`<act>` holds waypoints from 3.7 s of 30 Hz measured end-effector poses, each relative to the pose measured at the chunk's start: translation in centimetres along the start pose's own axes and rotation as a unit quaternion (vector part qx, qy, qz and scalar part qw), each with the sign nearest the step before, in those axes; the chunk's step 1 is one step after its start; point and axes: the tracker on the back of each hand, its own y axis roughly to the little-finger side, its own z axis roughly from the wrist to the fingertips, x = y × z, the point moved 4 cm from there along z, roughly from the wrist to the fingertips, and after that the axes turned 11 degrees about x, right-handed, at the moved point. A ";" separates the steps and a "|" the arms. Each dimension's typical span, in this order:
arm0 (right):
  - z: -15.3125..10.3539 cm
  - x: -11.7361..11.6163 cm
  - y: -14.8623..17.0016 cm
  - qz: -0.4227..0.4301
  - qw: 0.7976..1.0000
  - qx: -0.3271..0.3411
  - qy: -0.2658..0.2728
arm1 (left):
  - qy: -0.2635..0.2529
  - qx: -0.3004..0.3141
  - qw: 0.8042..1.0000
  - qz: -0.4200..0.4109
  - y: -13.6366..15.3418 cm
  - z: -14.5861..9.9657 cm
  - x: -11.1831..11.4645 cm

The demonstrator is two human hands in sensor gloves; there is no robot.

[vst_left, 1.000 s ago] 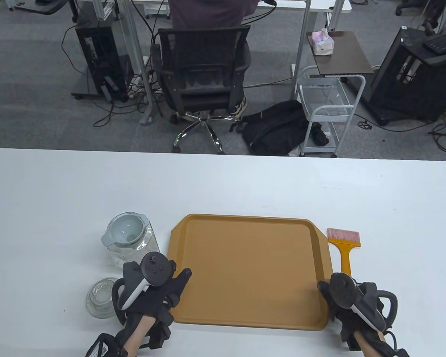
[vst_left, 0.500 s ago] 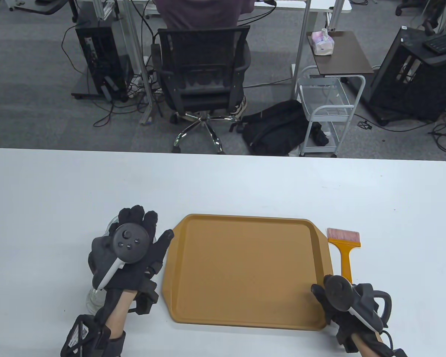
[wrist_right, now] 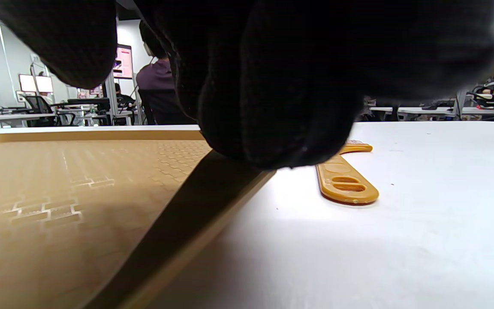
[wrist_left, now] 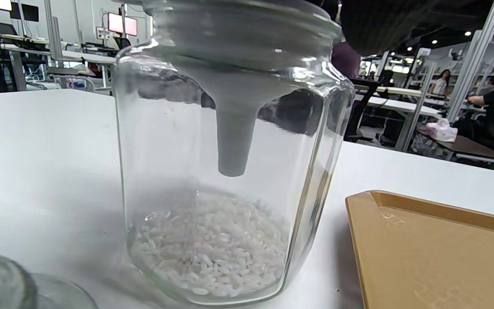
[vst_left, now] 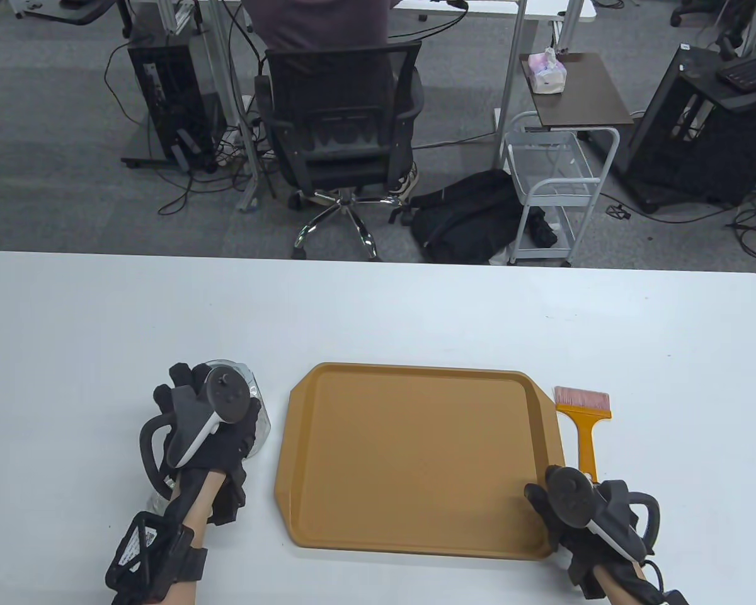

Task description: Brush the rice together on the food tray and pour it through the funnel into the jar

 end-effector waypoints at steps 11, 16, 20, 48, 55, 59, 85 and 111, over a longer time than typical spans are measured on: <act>-0.1 0.7 -0.3 0.004 0.999 0.012 0.043 | -0.032 0.003 0.999 0.013 0.0 -0.2 -0.8; -0.2 0.7 -0.3 0.003 0.999 0.012 0.042 | -0.045 0.008 0.998 0.044 -0.5 -0.2 -1.6; -0.2 0.7 -0.3 0.003 0.999 0.012 0.041 | -0.072 0.008 0.996 0.057 -0.8 -0.6 -2.5; -0.2 0.6 -0.9 0.002 0.999 0.022 0.040 | -0.157 0.148 0.975 -0.061 -7.2 -4.7 -9.3; -0.2 0.5 -1.0 0.006 0.999 0.024 0.038 | -0.024 0.175 0.983 -0.045 -12.0 -0.4 -0.7; -0.2 0.6 -1.1 0.004 0.999 0.024 0.036 | 0.065 0.170 0.983 -0.034 -13.5 1.6 3.9; -0.2 0.7 -1.1 0.010 0.999 0.025 0.034 | 0.123 0.121 0.981 -0.089 -12.1 3.7 8.0; -0.3 0.7 -1.4 0.007 0.999 0.032 0.034 | -0.124 0.062 0.988 -0.064 -0.8 -5.2 -5.1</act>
